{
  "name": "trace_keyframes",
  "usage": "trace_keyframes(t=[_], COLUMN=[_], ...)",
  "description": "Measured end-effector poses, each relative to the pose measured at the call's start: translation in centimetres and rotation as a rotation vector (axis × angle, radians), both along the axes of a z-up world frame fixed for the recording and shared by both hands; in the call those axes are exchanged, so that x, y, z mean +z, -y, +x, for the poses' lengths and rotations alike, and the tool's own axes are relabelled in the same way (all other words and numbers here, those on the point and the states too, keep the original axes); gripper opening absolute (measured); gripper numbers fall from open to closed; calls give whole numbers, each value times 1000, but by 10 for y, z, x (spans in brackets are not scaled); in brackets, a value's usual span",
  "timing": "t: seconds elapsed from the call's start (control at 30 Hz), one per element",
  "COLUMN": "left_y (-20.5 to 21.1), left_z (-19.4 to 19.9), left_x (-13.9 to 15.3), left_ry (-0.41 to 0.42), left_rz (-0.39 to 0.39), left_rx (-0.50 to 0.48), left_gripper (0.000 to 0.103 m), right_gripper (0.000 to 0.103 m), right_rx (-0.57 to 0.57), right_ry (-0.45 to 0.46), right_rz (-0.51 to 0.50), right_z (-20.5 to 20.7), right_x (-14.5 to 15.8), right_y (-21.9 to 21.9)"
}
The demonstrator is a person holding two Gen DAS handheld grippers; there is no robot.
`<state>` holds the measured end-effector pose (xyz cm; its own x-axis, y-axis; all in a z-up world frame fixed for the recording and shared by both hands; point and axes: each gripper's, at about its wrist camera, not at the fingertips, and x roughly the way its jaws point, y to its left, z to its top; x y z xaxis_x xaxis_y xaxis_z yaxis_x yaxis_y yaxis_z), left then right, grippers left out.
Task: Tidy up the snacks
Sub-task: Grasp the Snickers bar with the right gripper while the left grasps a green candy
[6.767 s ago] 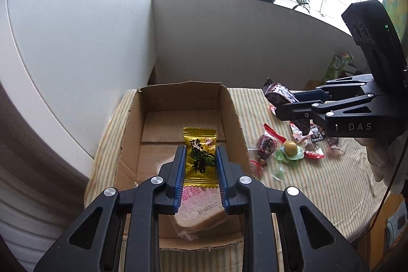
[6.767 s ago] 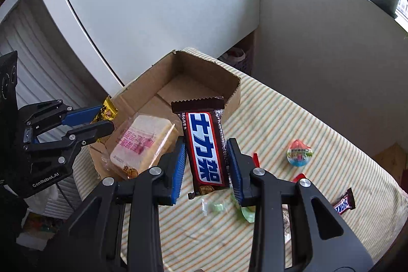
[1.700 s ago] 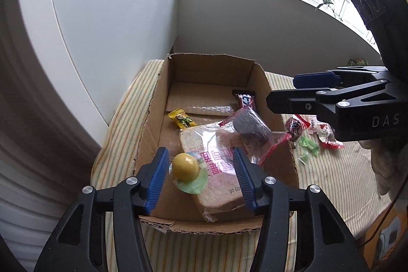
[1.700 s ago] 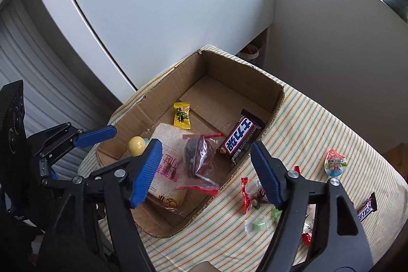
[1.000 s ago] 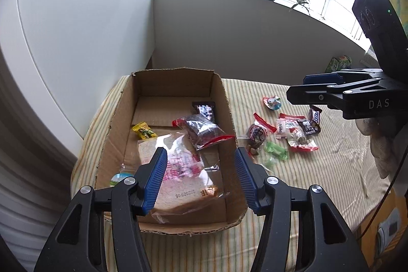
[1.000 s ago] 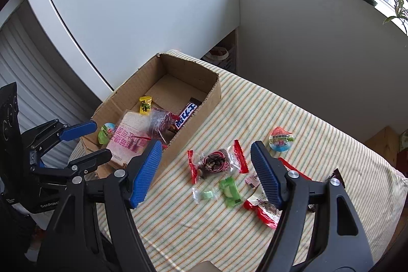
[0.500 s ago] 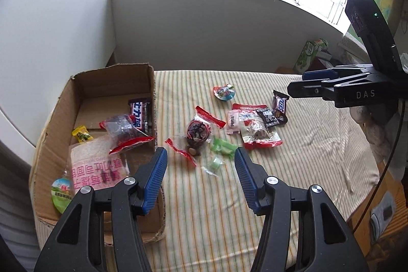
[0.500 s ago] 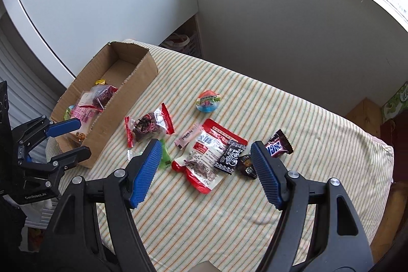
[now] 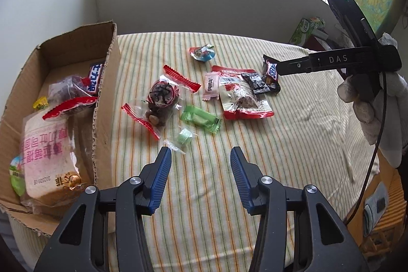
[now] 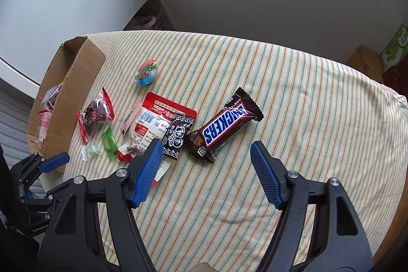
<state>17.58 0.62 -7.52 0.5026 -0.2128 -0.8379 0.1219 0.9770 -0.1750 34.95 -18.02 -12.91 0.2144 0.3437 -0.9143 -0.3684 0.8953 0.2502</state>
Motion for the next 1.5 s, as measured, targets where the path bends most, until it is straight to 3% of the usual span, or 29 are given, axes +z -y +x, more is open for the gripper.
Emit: trace_keyframes(t=[0.07, 0.4, 0.5, 0.67, 0.8, 0.93, 0.97, 1.17, 1.5], left_y=[0, 11, 9, 16, 22, 26, 27, 29, 32], left_z=[4, 25, 28, 32, 39, 45, 45, 46, 36], left_x=[-6, -25, -24, -16, -14, -21, -23, -29, -29], left_ry=[-17, -41, -38, -7, -2, -16, -19, -28, -11], left_rz=[2, 71, 63, 132, 179, 196, 200, 183, 172], left_rx=[4, -10, -2, -9, -37, -50, -53, -76, -96], left_gripper=[43, 41, 41, 41, 41, 41, 35, 26, 21], right_gripper=[63, 62, 62, 62, 53, 51, 50, 44, 39], right_rx=[0, -12, -13, -12, -5, 8, 14, 45, 71], right_ry=[-15, -40, -44, -41, -36, -39, -35, -23, -3], right_rz=[-5, -22, -25, -44, -77, -96, -106, -138, -160], right_z=[4, 26, 33, 44, 46, 50, 50, 47, 27], right_x=[-9, -33, -39, -40, -42, -43, -44, -45, -44], right_y=[0, -10, -15, -25, -30, -35, -38, -50, -46])
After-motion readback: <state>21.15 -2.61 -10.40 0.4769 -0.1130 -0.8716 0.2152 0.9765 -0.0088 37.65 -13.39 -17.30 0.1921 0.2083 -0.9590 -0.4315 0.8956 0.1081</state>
